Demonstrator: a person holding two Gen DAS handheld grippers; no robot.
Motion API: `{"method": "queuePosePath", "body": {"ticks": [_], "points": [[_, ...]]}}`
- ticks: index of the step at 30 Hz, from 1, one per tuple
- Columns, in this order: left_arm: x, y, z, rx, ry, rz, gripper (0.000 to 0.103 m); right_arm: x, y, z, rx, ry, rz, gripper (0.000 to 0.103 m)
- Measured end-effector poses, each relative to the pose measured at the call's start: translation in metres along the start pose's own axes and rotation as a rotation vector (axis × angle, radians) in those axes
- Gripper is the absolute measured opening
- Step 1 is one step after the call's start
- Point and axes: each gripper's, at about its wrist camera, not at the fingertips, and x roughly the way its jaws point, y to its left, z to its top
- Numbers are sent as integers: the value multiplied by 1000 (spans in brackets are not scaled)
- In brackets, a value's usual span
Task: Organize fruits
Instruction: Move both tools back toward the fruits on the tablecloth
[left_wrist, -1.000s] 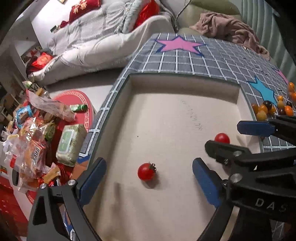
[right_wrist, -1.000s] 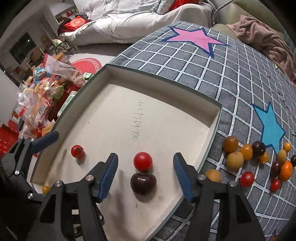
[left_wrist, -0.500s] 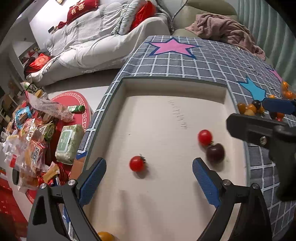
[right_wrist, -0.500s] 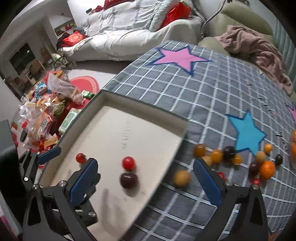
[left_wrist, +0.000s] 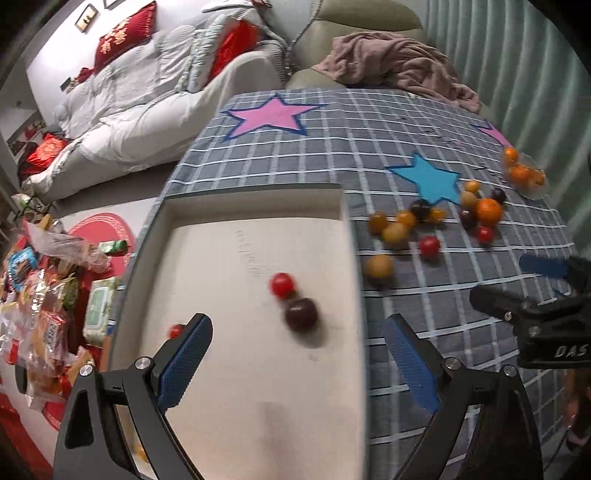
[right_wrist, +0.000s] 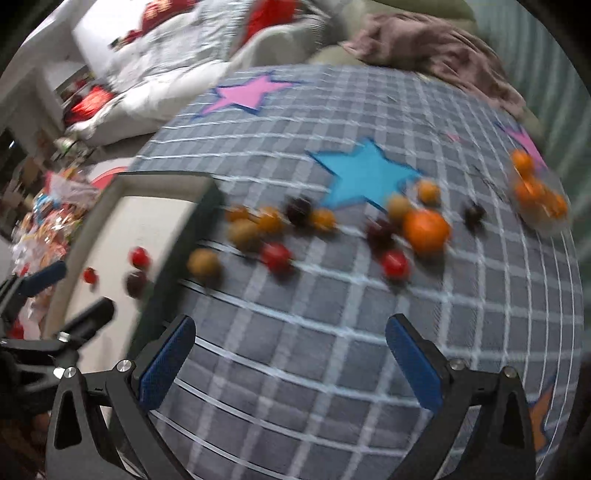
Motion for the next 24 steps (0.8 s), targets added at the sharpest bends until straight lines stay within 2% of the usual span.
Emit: {"method": "queuePosePath", "body": {"ticks": [4,13,19,24], "points": [[0,-23,0,25,11,-27,95,-2,-32,-17,44,4,-39,103],[4,-76,8,103,0,-52,95,-10,-88,-27,138,-13,-102,103],[16,-104,18,135,-6,-50,95,-10,-108,-21,168,-24,-118,103],[29,-111,23,127,10,-41,95,-6,-111,-3,167,-44,-103,103]]}}
